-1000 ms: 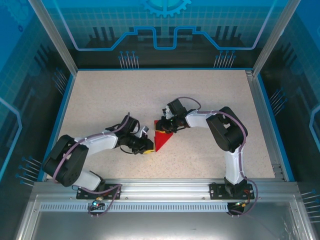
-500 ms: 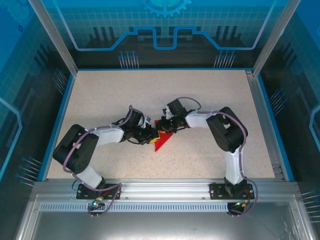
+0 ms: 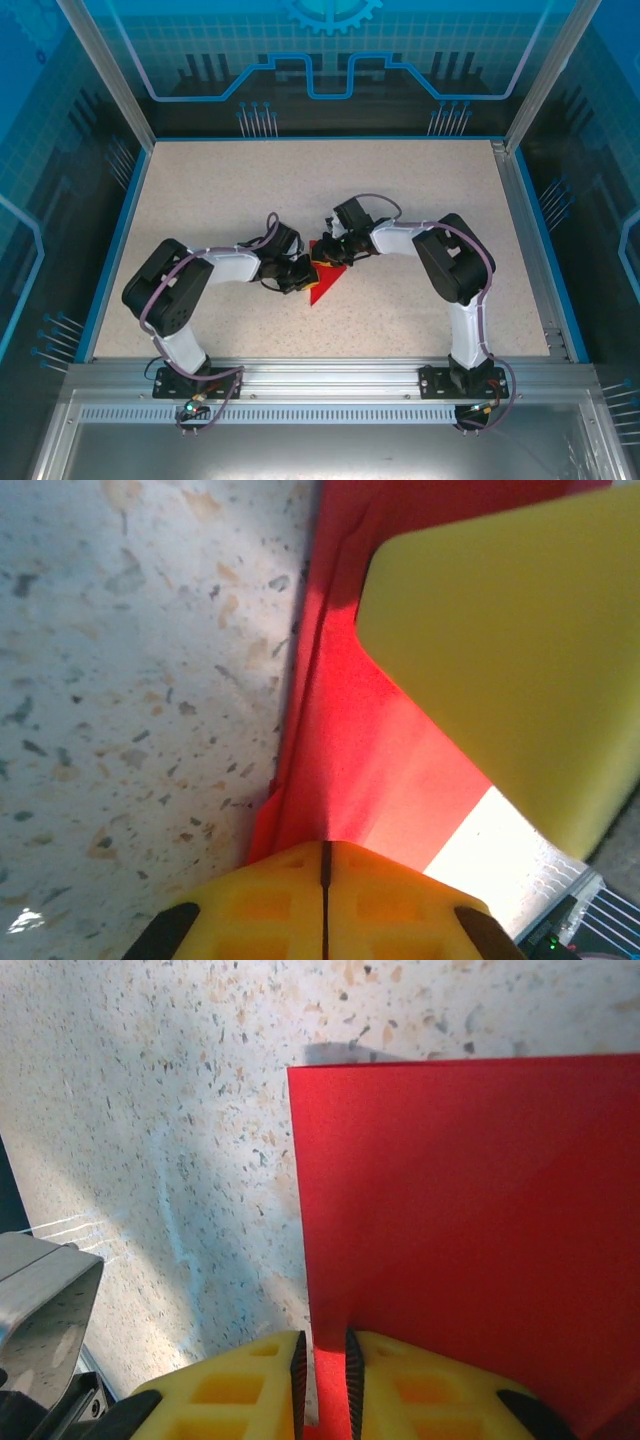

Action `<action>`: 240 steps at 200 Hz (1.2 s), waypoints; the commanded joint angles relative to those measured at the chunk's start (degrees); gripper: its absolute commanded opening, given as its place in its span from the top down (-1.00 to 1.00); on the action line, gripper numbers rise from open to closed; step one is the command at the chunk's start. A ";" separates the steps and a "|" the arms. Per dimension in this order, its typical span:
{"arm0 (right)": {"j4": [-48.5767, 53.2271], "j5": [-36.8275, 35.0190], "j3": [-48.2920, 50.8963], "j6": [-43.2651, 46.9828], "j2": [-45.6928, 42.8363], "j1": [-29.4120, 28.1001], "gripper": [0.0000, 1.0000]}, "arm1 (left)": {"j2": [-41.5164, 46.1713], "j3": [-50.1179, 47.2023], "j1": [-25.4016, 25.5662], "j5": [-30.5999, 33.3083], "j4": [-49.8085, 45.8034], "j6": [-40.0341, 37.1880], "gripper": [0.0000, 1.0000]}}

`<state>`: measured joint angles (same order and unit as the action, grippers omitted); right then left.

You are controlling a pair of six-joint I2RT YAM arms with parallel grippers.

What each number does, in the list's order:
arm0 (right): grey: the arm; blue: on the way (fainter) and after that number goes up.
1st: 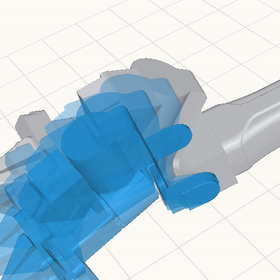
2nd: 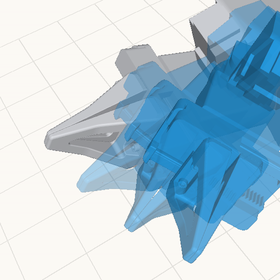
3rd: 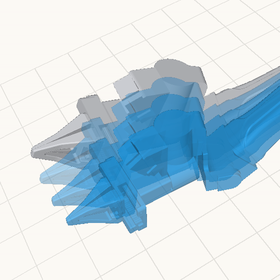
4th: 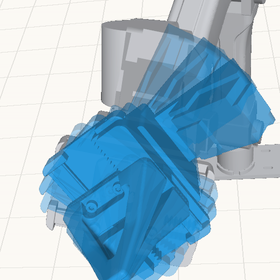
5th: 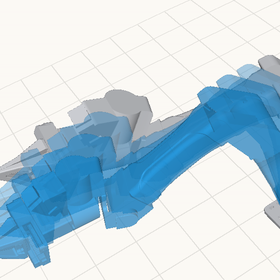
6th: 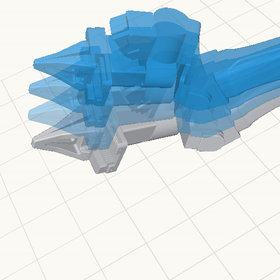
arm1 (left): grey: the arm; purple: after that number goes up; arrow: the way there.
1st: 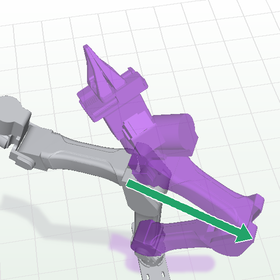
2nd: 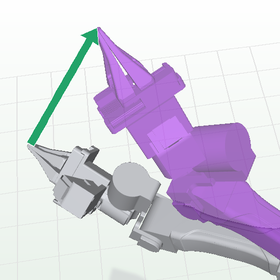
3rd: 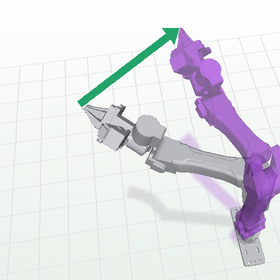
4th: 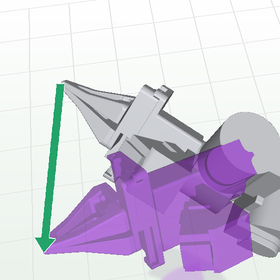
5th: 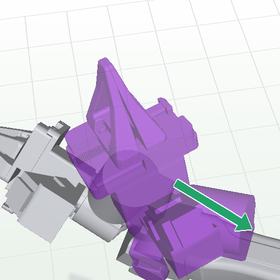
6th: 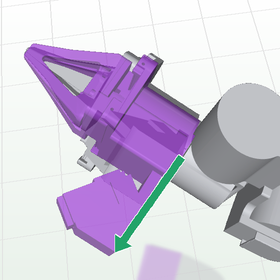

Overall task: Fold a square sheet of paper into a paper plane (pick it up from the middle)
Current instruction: Fourth fold the wing at the center of the table.

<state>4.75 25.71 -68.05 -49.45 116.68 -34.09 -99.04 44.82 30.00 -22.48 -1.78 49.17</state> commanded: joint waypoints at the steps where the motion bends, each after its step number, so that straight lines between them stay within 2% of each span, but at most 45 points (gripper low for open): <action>1: 7.09 -1.59 -1.96 1.64 -0.70 1.13 0.57 | -0.45 -3.11 0.91 4.63 -8.76 -1.93 0.86; 28: 8.21 -0.94 -4.08 4.91 -4.64 1.63 0.56 | -0.16 -3.97 0.95 4.82 -8.79 -2.07 0.87; 71: 4.29 0.82 0.45 6.81 -8.84 0.87 0.74 | -1.09 -2.73 1.09 4.64 -8.85 -1.86 0.89; 140: 0.53 0.56 3.51 5.29 -2.69 -1.64 0.81 | -1.81 -2.61 1.17 4.29 -9.08 -1.70 0.90; 156: 1.23 -1.74 3.93 5.24 -1.55 -1.51 0.81 | -1.67 -2.58 1.18 4.45 -9.34 -1.63 0.90; 240: 4.00 -7.72 0.10 6.25 0.46 5.00 0.75 | -1.57 -3.09 1.20 5.21 -10.72 -2.62 0.92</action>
<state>6.74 23.97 -65.84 -44.47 114.78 -32.91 -98.15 43.99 30.50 -21.02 -2.04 47.86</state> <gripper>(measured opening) 0.121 0.059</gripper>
